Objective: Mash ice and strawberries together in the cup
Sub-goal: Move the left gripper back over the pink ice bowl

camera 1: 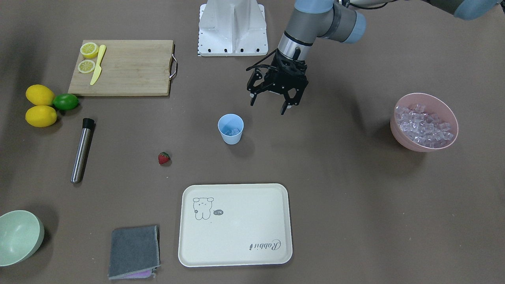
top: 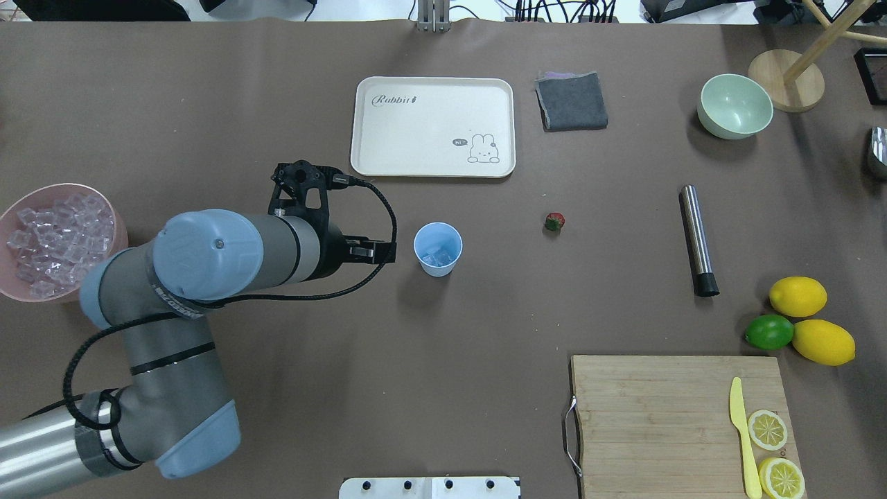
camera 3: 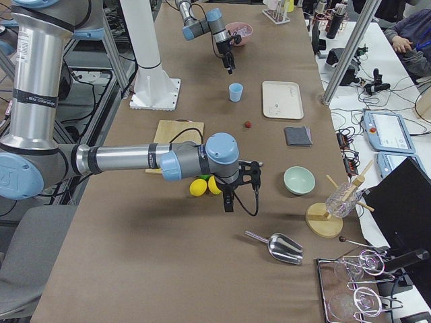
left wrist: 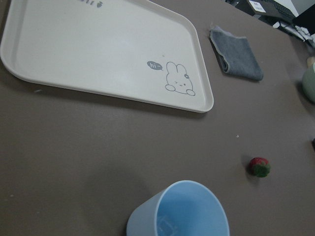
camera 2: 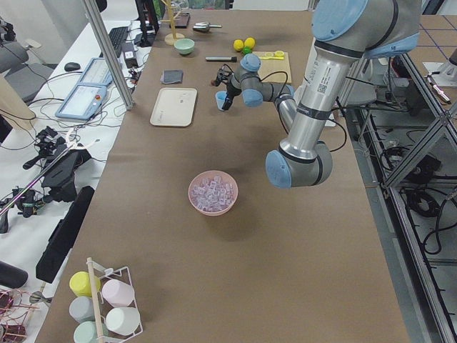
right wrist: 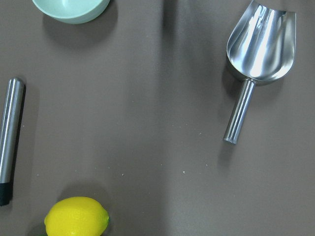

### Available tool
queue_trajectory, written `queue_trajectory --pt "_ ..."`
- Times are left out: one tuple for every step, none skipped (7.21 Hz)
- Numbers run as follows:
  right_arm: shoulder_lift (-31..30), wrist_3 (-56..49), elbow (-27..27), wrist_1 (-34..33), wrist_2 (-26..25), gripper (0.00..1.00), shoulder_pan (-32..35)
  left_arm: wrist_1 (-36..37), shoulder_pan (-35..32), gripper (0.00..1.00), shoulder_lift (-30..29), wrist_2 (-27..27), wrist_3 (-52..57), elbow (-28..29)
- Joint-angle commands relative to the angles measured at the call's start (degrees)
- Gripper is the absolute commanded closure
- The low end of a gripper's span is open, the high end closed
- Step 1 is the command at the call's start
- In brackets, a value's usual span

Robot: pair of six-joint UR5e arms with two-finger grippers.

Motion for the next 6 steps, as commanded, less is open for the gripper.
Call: queue_trajectory --pt "-0.05 -0.08 -0.04 0.01 -0.03 0.00 0.00 5.69 -8.10 0.00 6.03 -10.94 11.68 -3.77" --pt "-0.05 -0.60 -0.21 0.28 -0.03 0.00 0.00 5.43 -14.33 0.00 10.85 -16.94 18.34 -5.78" --pt "-0.05 -0.52 -0.21 0.28 -0.03 0.00 0.00 5.16 -18.49 0.00 17.43 -19.43 25.89 -8.41" --pt "-0.05 -0.52 -0.30 0.28 -0.03 0.00 0.00 3.25 -23.05 0.00 22.80 -22.07 33.45 -8.26" --pt "-0.05 -0.70 -0.30 0.28 -0.12 0.00 0.00 -1.30 -27.01 0.00 27.90 -25.75 39.53 -7.21" --pt "-0.05 -0.61 -0.21 0.37 -0.03 0.00 0.00 -6.48 -28.79 0.00 32.48 -27.27 41.59 -5.29"
